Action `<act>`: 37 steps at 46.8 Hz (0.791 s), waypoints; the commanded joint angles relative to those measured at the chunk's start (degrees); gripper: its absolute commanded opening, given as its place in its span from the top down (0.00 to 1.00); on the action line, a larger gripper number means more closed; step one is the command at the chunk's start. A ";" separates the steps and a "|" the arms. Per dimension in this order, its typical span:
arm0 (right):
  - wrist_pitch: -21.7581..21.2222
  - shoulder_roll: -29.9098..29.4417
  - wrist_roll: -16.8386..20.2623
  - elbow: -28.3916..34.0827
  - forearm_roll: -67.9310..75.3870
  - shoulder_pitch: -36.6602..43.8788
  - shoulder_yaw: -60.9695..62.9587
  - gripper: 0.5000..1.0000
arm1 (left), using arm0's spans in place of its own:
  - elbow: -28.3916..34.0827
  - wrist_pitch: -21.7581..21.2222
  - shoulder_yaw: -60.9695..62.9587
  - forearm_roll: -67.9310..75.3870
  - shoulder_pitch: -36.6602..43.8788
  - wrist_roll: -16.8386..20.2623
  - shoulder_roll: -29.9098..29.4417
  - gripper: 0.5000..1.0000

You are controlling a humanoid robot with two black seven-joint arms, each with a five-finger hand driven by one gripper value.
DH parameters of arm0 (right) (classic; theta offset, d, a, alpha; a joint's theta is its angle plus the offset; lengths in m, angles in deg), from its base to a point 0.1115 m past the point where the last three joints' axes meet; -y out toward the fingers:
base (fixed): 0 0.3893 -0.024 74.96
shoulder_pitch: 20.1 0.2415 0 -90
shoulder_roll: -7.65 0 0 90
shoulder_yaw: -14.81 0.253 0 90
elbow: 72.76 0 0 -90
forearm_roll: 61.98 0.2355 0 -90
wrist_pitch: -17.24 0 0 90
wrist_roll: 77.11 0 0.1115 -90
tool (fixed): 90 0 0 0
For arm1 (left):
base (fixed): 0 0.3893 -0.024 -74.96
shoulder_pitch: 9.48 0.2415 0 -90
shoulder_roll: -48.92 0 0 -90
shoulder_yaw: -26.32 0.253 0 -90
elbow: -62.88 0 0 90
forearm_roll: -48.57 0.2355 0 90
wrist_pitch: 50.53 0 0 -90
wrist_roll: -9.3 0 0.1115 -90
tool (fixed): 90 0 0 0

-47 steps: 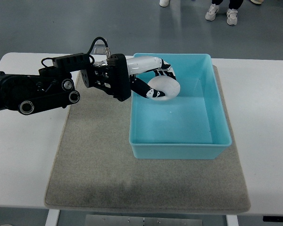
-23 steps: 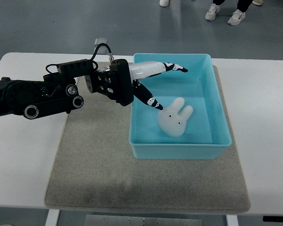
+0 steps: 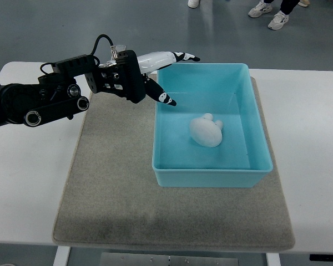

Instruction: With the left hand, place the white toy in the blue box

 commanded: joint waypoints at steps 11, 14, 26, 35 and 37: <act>0.00 0.00 -0.01 0.00 0.00 0.01 0.00 0.13 | 7.25 -2.96 -1.36 -2.61 0.25 -0.08 0.10 0.08; 0.00 0.00 -0.01 0.00 0.00 0.01 0.00 0.13 | 9.09 -2.96 -1.36 -4.71 0.25 -0.08 0.10 0.08; 0.00 0.00 -0.01 0.00 0.00 0.01 0.00 0.13 | 17.88 -2.96 -1.89 -22.20 0.16 -0.25 0.19 0.08; 0.00 0.00 -0.10 0.00 0.00 0.01 0.00 0.13 | 20.88 -2.87 -1.98 -35.21 0.16 -0.95 0.19 0.08; 0.00 0.00 -0.01 0.00 0.00 0.01 0.00 0.13 | 21.40 -2.87 -2.07 -38.46 0.16 -1.13 0.28 0.08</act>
